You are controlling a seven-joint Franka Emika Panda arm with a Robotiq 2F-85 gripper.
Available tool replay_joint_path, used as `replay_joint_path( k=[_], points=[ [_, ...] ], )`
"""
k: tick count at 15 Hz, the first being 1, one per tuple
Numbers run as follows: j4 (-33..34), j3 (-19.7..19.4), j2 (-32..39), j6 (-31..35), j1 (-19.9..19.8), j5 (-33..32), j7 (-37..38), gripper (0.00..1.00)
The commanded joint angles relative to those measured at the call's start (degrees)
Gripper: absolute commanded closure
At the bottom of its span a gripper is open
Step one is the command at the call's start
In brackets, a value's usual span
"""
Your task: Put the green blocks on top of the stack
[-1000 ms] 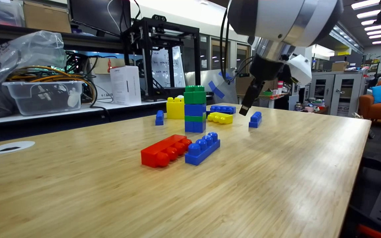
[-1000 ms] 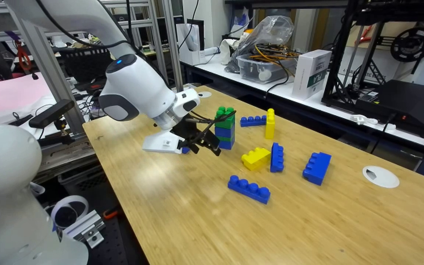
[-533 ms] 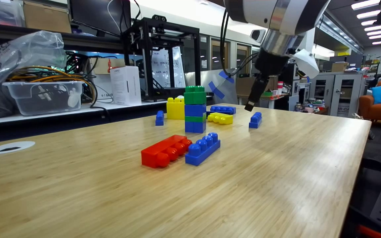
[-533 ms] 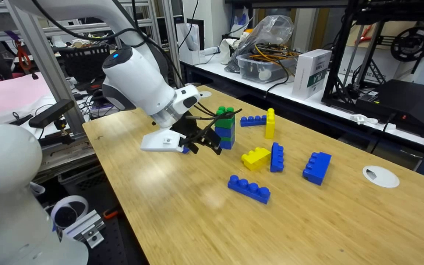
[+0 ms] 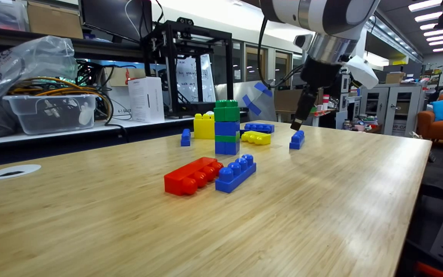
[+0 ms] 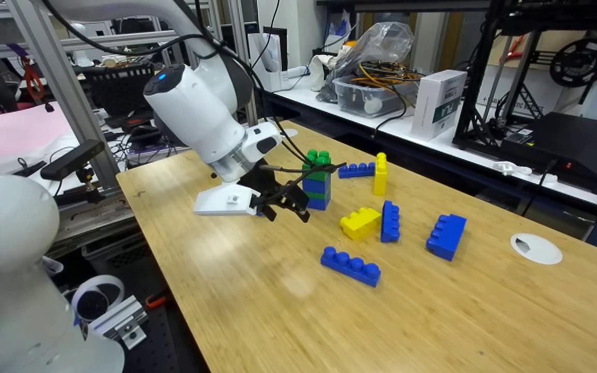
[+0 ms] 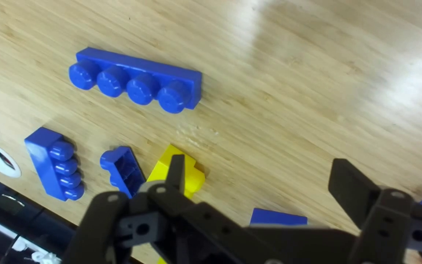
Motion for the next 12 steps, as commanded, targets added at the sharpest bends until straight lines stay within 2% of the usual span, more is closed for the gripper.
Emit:
replay_joint_path(
  k=[1,4,5,12],
  points=[
    [2.80,-0.88,1.24,-0.01,-0.48,7.70,-9.48,0.00],
    [4.08,-1.61,1.52,-0.08,-0.42,11.84,-14.51,0.00],
    [2.28,-1.04,0.33,-0.11,0.00,8.32,-9.79,0.00],
    [2.81,-1.43,0.40,-0.17,0.00,9.45,-11.51,0.00]
  ],
)
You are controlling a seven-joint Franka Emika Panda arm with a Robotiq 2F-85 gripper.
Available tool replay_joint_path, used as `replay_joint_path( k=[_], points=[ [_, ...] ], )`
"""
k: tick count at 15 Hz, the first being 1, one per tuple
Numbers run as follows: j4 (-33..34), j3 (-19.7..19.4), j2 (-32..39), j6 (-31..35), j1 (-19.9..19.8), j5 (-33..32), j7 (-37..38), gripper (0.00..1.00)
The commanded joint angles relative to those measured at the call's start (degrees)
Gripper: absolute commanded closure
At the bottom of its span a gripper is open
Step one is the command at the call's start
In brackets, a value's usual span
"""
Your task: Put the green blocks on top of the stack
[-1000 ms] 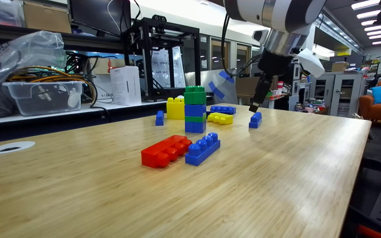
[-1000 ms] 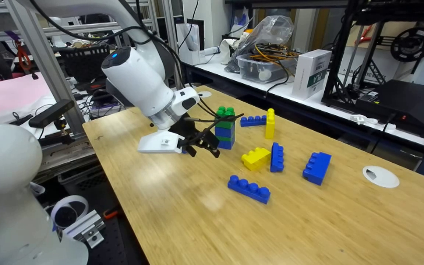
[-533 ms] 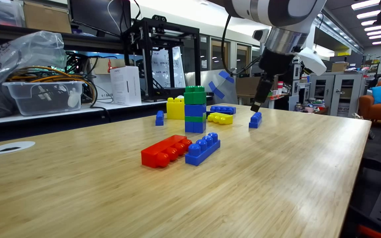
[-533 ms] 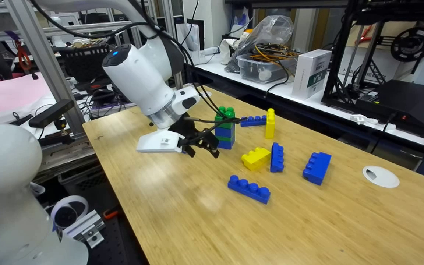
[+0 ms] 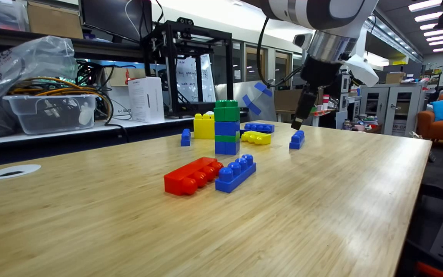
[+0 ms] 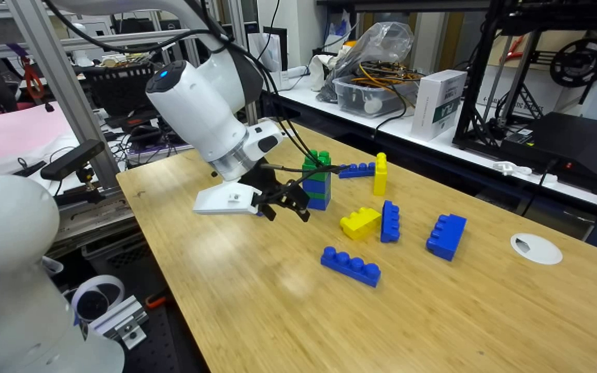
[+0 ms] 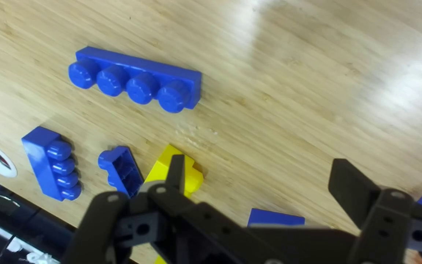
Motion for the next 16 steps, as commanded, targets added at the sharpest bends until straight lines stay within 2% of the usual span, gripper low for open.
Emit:
replay_joint_path(
  k=[1,5,9,16],
  points=[
    [0.00,0.00,0.01,0.00,0.00,0.00,0.00,0.00],
    [2.41,-1.13,-0.05,-0.03,-0.29,-1.37,-0.77,0.00],
    [5.04,-1.77,0.33,-0.03,-0.13,0.61,-4.20,0.00],
    [6.26,-1.37,1.13,-0.25,0.23,11.35,-16.23,0.00]
  ],
)
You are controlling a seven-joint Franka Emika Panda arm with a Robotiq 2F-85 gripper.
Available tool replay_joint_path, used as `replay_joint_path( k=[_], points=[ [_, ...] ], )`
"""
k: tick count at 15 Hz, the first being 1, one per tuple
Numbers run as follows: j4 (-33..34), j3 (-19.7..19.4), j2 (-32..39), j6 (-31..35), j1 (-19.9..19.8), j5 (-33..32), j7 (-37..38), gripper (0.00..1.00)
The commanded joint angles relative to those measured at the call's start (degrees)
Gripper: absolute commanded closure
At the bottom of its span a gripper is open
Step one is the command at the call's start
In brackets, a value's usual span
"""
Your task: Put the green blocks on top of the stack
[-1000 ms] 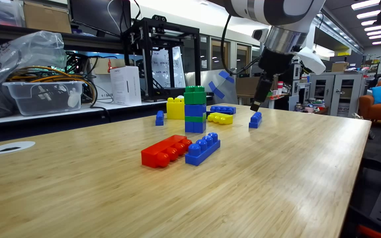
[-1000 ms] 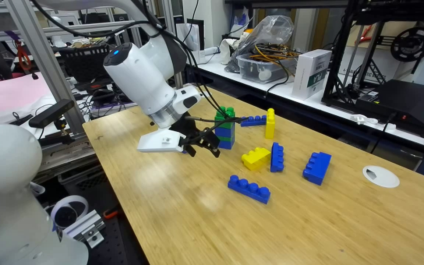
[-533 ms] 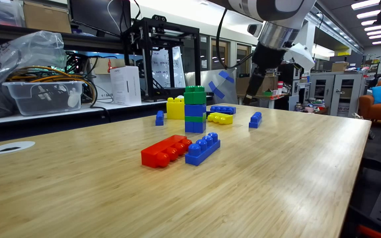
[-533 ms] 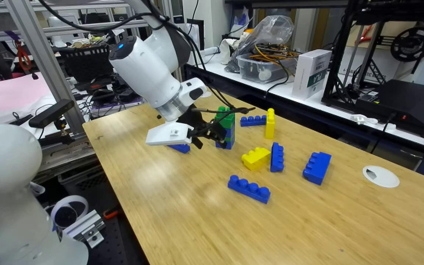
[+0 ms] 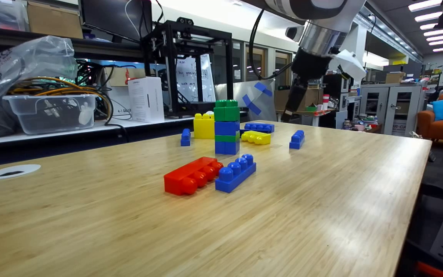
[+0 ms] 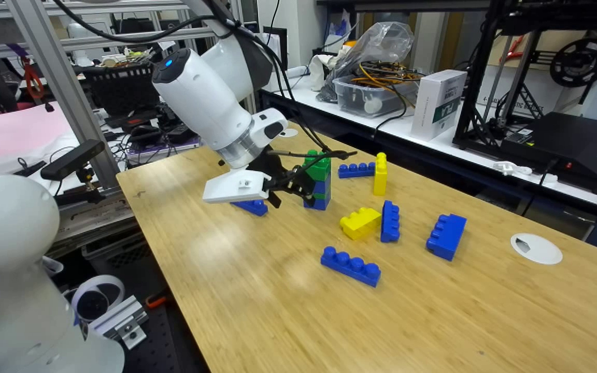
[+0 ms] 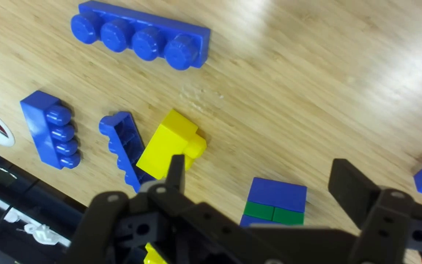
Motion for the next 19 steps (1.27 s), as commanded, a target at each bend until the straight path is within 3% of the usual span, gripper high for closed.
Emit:
replay_joint_path(
  k=[1,3,4,19],
  points=[
    [2.10,-0.18,1.45,-0.02,-0.04,6.70,-8.33,0.00],
    [2.86,-0.32,1.97,-0.06,-0.19,9.47,-11.61,0.00],
    [1.84,0.28,1.89,-0.06,0.38,6.65,-7.81,0.00],
    [1.54,0.36,2.79,-0.14,0.62,5.65,-7.40,0.00]
  ],
)
